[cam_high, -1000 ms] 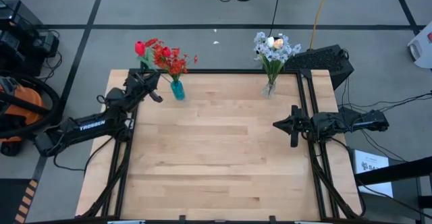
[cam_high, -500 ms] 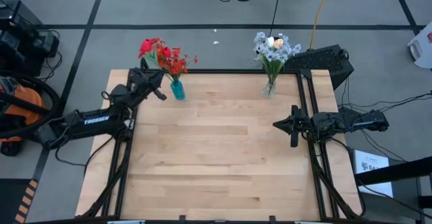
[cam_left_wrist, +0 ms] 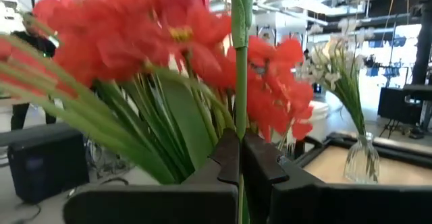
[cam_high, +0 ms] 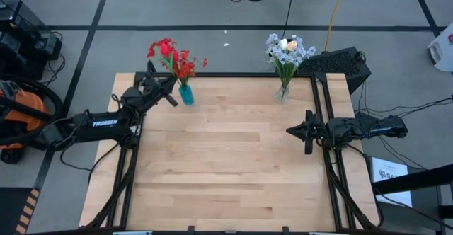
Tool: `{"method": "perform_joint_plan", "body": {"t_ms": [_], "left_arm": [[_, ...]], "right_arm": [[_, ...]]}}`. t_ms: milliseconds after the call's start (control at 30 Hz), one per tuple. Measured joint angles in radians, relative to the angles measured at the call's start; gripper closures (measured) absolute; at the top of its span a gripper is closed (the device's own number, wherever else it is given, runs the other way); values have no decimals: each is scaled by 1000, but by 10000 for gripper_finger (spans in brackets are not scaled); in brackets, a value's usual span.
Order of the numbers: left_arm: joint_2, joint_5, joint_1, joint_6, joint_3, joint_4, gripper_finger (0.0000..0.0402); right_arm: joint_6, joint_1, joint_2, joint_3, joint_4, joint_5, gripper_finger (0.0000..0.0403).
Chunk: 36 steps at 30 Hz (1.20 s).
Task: Sort flowers into vase by color
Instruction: Put the red flower into the blue vase
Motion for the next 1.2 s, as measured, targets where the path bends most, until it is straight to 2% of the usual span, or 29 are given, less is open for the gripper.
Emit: {"method": "perform_joint_plan", "body": {"t_ms": [500,867,1200], "left_arm": [[93,1,-29,-17,0,1,396],[134,60,-29,3,-2,5,398],[147,70,-58,1,-103,68,399]], "right_arm": [[0,0,0,0,0,0,403],[0,0,0,0,0,0,403],[-3,0,0,0,0,20,403]]}}
